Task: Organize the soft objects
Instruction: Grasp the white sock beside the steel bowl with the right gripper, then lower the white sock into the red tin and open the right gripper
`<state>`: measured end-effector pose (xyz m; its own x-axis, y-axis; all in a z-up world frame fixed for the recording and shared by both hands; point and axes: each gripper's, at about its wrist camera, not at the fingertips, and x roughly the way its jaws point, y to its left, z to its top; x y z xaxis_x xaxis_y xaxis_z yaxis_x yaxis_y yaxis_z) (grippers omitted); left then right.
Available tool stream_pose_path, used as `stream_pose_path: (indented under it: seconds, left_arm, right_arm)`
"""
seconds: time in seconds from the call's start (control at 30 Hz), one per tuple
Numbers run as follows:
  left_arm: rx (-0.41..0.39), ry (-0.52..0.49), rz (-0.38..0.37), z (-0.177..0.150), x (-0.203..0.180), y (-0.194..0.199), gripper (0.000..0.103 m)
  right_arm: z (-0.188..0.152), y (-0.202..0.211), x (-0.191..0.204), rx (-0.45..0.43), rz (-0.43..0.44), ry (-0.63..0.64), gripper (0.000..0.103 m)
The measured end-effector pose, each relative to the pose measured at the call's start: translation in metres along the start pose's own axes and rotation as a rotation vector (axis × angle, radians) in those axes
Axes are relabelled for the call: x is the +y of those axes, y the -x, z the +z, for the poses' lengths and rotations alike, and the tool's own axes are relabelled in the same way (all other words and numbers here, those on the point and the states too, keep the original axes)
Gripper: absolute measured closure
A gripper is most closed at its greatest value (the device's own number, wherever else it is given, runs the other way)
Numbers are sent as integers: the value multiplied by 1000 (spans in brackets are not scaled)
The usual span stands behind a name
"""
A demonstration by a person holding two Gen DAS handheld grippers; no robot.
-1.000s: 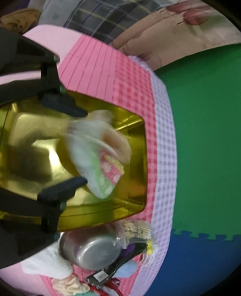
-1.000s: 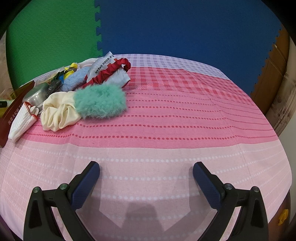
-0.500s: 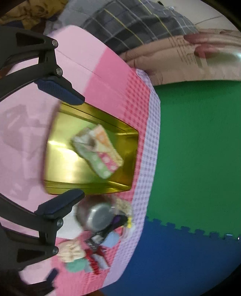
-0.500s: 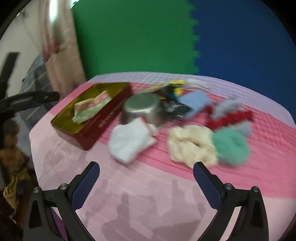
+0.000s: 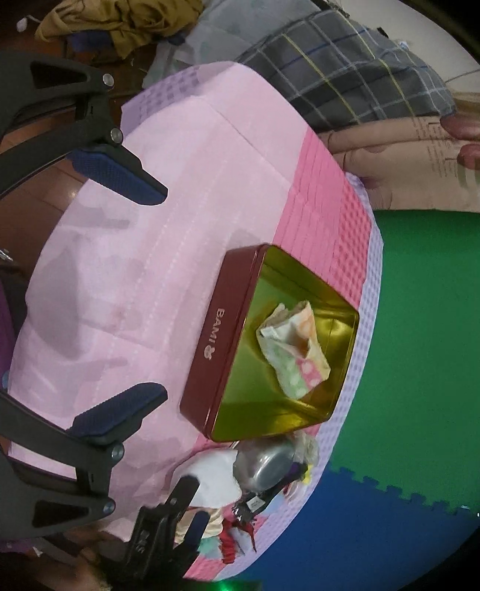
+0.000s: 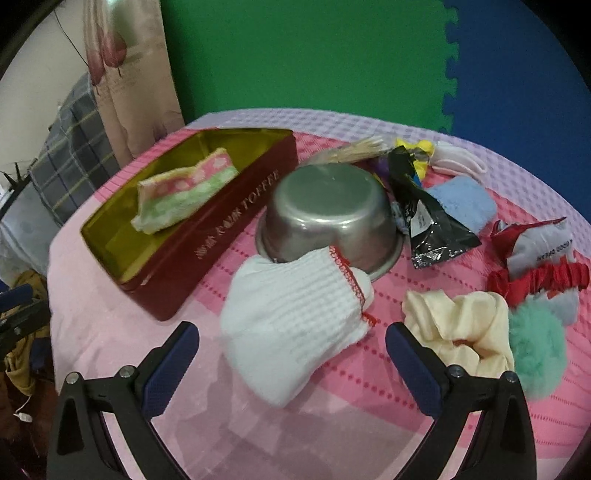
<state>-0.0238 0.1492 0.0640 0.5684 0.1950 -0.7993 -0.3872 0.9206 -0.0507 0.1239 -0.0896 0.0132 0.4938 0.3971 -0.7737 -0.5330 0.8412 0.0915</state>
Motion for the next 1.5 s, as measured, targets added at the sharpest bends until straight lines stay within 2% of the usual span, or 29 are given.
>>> stream_pose_path:
  seconds: [0.1,0.13,0.2,0.23,0.27,0.3,0.37,0.53,0.63,0.77,0.87,1.0,1.13,1.5]
  left_arm:
    - [-1,-21,-12,-3,-2,-3,8]
    - [3,-39,-13,-5,-5,-4,8]
    - [5,-63,-17,-6,-8,-5,8]
    - [3,-76,-15,-8,-10,-5,8]
    - [0,-88,-13,-9,-12,-5,8]
    - [-2,-95,-12,-9,-13,-5,8]
    - [-8,-104,-8,-9,-16,-4,8]
    - [-6,-101,-27,-10,-17,-3,8]
    - [-1,-100,-21,-10,-17,-3,8]
    - [-10,-90,-22,-8,-13,-2,8]
    - [-38,-87,-9,-8,-11,2,8]
    - [-64,-99,12,-6,-10,5,7]
    - [-66,-107,12,-4,-10,3,7]
    - [-28,-62,20,1,3,-6,7]
  right_arm:
    - [2,-13,-3,30,-20,-16,3]
    - [2,-16,-4,37,-9,-26,23]
    - [1,-16,-2,30,-39,-12,47]
    - [2,-13,0,30,-21,-5,66]
    - [3,-11,0,31,-8,-10,74]
    - [2,-7,0,25,-14,-12,77]
    - [0,3,1,4,-12,-16,77]
    - [6,31,7,-39,56,-38,77]
    - [30,43,17,-76,111,-38,77]
    - [66,38,32,-81,169,-31,77]
    - [100,21,51,-71,201,-6,77]
    - [141,-9,76,-50,185,41,77]
    - [172,-53,92,17,181,38,77]
    - [184,-125,103,136,122,55,77]
